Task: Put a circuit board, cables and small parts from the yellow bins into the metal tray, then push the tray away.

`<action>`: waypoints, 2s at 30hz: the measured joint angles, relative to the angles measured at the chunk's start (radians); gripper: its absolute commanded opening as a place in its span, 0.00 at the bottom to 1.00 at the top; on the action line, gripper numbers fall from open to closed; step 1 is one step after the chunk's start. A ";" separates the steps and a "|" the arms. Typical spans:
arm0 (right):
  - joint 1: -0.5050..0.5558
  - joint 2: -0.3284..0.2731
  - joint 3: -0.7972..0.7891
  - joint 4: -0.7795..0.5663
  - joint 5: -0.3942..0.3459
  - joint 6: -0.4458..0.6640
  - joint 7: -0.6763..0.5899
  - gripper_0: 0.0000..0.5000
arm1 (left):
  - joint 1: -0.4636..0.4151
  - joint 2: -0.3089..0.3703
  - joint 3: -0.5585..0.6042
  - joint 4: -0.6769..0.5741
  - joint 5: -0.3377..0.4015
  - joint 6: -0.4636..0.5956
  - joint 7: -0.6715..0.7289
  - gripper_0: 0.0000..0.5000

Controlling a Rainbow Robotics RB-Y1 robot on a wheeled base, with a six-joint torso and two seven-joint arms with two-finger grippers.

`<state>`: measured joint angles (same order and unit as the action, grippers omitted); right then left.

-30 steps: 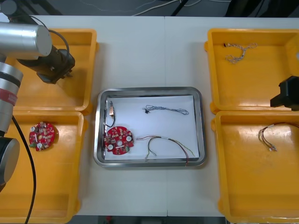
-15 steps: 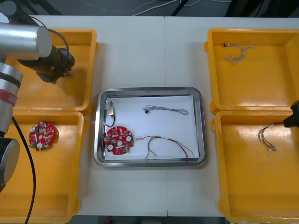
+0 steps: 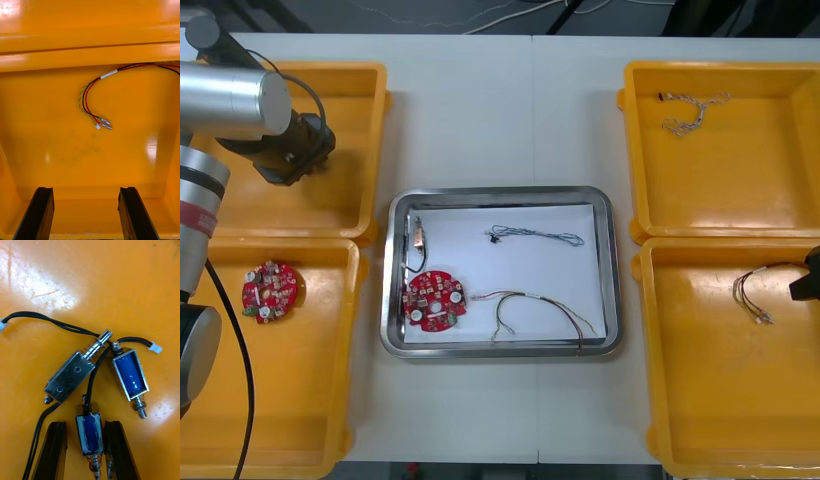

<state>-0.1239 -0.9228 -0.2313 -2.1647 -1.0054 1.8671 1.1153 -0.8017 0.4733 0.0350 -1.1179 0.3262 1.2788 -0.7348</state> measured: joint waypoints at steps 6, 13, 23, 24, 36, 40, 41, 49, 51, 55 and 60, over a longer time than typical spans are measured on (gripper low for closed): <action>0.006 0.000 0.000 0.000 0.007 0.000 0.000 1.00 | 0.002 0.000 -0.001 0.000 -0.006 -0.001 0.000 0.00; 0.006 0.000 0.000 0.000 0.014 0.000 0.000 1.00 | 0.002 0.000 -0.003 -0.003 -0.006 0.004 0.000 0.00; 0.007 0.000 0.000 -0.001 0.019 0.000 0.000 1.00 | 0.004 0.000 -0.003 -0.142 0.005 0.235 0.000 0.00; 0.007 0.000 0.000 -0.001 0.019 0.000 0.000 1.00 | 0.004 0.001 -0.003 -0.160 0.009 0.254 -0.001 0.00; 0.008 0.000 0.000 -0.001 0.019 0.000 0.000 1.00 | 0.006 0.019 0.009 -0.321 0.057 0.439 -0.001 0.00; 0.008 0.000 0.000 -0.001 0.019 0.000 0.000 1.00 | 0.007 0.031 0.021 -0.372 0.070 0.491 -0.001 0.00; 0.008 0.000 0.000 -0.001 0.019 0.000 0.000 1.00 | 0.007 0.034 0.023 -0.381 0.072 0.499 -0.001 0.00; 0.008 0.000 0.000 -0.001 0.019 0.000 0.000 1.00 | 0.007 0.051 0.025 -0.441 0.095 0.559 -0.001 0.00; 0.008 0.000 0.000 -0.001 0.019 0.000 0.000 1.00 | 0.007 0.054 0.027 -0.465 0.099 0.576 -0.001 0.00; 0.008 0.000 0.000 -0.001 0.019 0.000 0.000 1.00 | 0.007 0.060 0.035 -0.519 0.102 0.619 -0.002 0.00; 0.008 0.000 0.000 -0.001 0.019 0.000 0.000 1.00 | 0.007 0.079 0.043 -0.573 0.114 0.632 -0.003 0.00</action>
<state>-0.1159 -0.9227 -0.2314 -2.1657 -0.9861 1.8670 1.1150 -0.7947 0.5520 0.0780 -1.6913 0.4401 1.9106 -0.7380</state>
